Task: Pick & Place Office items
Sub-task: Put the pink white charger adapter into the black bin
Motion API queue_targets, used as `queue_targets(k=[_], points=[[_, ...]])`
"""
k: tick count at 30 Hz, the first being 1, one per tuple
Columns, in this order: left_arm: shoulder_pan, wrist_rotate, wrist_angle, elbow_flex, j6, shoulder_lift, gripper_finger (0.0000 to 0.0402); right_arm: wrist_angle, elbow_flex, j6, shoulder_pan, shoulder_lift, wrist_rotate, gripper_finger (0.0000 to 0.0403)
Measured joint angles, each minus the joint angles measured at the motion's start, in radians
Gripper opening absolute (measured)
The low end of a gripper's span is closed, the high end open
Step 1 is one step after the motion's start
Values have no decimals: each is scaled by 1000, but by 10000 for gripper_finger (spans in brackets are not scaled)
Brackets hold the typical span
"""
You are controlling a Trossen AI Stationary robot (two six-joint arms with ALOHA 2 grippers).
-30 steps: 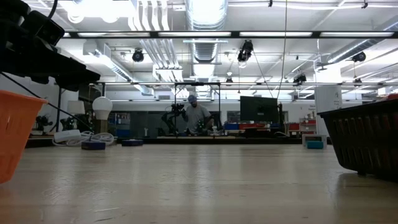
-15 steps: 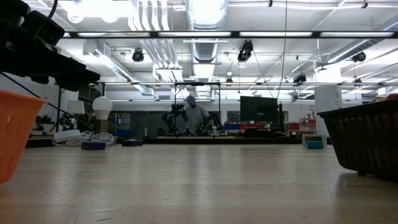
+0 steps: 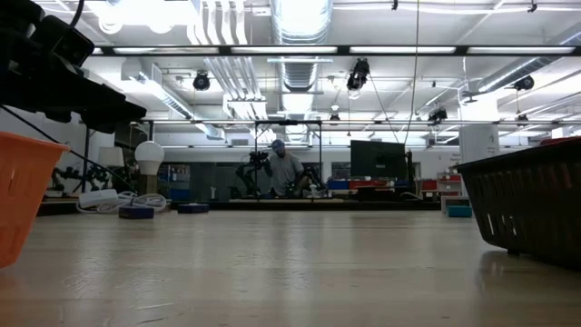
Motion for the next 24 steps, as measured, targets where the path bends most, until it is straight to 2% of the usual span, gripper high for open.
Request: queue_targets(k=[5,13,24], points=[[0,0,0,0,0,0,252,-1,16,-5,0,-9,18,217],[0,0,0,0,0,0,252,4,27,-29,-3,-9,146,217],[0,0,0,0,0,0,252,36,17,-72,-58,-8,149,217]])
